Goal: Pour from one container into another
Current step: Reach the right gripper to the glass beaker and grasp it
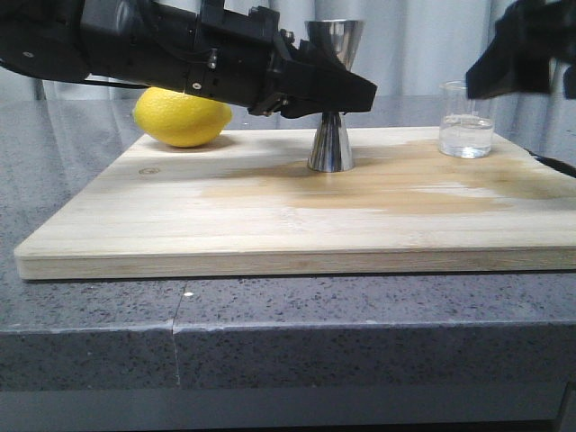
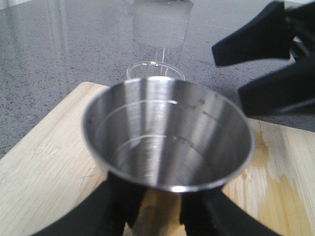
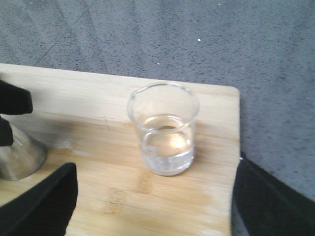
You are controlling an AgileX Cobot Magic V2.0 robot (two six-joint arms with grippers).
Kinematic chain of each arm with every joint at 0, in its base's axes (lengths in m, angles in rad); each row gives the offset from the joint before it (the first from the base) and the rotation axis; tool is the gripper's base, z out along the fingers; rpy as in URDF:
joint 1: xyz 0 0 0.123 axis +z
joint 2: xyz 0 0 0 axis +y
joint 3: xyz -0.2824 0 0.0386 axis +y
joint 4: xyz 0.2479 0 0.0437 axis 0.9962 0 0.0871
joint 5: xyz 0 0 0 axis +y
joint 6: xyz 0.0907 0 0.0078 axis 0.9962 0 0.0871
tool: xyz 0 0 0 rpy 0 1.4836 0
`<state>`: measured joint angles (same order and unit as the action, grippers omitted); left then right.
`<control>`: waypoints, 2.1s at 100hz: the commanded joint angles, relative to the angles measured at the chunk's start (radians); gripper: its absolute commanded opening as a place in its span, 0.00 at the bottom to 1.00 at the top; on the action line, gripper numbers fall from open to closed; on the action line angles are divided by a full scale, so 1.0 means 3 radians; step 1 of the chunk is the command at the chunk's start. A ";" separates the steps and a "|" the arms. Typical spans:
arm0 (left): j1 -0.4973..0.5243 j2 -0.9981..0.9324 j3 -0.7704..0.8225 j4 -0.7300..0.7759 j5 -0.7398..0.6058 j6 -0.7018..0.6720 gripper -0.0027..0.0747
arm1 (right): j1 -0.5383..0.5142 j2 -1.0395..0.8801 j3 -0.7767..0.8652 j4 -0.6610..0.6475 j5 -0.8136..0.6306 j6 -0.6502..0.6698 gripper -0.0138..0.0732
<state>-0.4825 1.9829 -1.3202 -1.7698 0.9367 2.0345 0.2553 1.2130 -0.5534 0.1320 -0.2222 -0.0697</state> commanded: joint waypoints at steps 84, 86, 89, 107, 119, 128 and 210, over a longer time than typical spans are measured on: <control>-0.0024 -0.0168 -0.0098 -0.0235 0.0181 0.0008 0.32 | 0.0008 0.1255 0.0113 -0.0282 -0.2494 0.0419 0.60; -0.0024 -0.0168 -0.0098 -0.0235 0.0181 0.0008 0.32 | 0.0008 0.1255 0.0113 -0.0282 -0.2497 0.0419 0.58; -0.0024 -0.0168 -0.0098 -0.0235 0.0181 0.0008 0.32 | 0.0008 0.1255 0.0113 -0.0282 -0.2497 0.0419 0.56; -0.0024 -0.0168 -0.0098 -0.0235 0.0181 0.0008 0.32 | 0.0008 0.1255 0.0113 -0.0282 -0.2525 0.0419 0.53; -0.0024 -0.0168 -0.0098 -0.0235 0.0181 0.0008 0.32 | 0.0008 0.1248 0.0113 -0.0282 -0.2528 0.0419 0.52; -0.0024 -0.0168 -0.0098 -0.0235 0.0181 0.0008 0.32 | 0.0008 0.1211 0.0113 -0.0282 -0.2528 0.0419 0.52; -0.0024 -0.0168 -0.0098 -0.0235 0.0181 0.0008 0.32 | 0.0008 0.1305 -0.0045 -0.0332 -0.2515 0.0367 0.53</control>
<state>-0.4825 1.9829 -1.3202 -1.7698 0.9367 2.0345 0.2597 1.6242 -0.5254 0.0483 -0.8985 0.0565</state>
